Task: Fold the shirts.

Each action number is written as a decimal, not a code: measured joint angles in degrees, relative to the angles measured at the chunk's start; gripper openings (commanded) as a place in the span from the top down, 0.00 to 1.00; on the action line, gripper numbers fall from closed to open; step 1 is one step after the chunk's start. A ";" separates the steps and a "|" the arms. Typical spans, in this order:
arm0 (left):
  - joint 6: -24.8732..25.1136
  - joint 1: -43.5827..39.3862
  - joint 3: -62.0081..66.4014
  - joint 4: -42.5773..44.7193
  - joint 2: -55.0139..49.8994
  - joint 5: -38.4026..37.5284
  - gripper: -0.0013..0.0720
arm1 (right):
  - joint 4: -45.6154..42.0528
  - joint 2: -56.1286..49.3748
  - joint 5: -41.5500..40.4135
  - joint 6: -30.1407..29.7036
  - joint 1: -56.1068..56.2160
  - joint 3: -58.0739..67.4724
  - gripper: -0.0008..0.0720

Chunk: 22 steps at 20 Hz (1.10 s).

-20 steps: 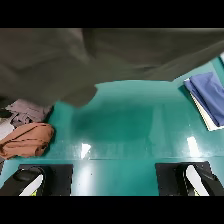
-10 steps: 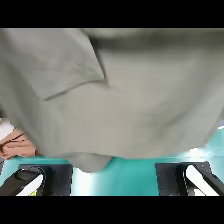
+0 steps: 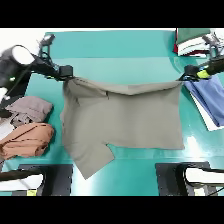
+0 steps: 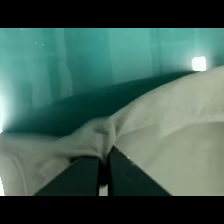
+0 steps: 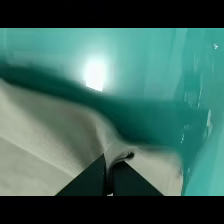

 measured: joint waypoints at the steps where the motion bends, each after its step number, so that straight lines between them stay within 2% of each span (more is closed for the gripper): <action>1: 0.07 0.61 1.66 -1.25 -3.19 0.72 0.94 | -0.24 -2.73 -0.68 0.28 0.35 1.79 0.97; 6: 1.75 4.57 11.21 -5.81 -11.56 1.33 0.94 | -0.79 -11.08 -1.18 0.87 -0.26 13.90 0.97; 9: 3.76 6.82 14.21 -7.21 -13.07 -2.56 0.94 | -0.83 -12.76 0.61 1.01 -1.49 17.40 0.97; 13: 7.52 7.30 13.88 -7.89 -13.62 -10.03 0.94 | -1.29 -12.72 3.28 -0.02 -2.38 14.36 0.97; 18: 9.27 4.90 6.58 -8.11 -13.86 -13.66 0.93 | -1.33 -10.14 2.01 -0.72 -1.84 4.13 0.96; 19: 9.44 4.42 4.87 -8.22 -13.84 -13.66 0.67 | -1.25 -9.60 1.66 -0.79 -1.57 2.10 0.89; 20: 9.46 4.09 3.21 -8.24 -13.86 -13.75 0.24 | -1.20 -8.98 1.16 -0.83 -1.46 0.46 0.58; 21: 9.40 3.85 2.03 -8.15 -13.86 -14.36 0.24 | -1.25 -8.26 0.72 -0.92 -1.42 -0.92 0.46; 22: 8.92 3.78 1.18 -7.96 -13.75 -14.82 0.24 | -1.27 -7.58 0.52 -0.96 -1.36 -1.97 0.46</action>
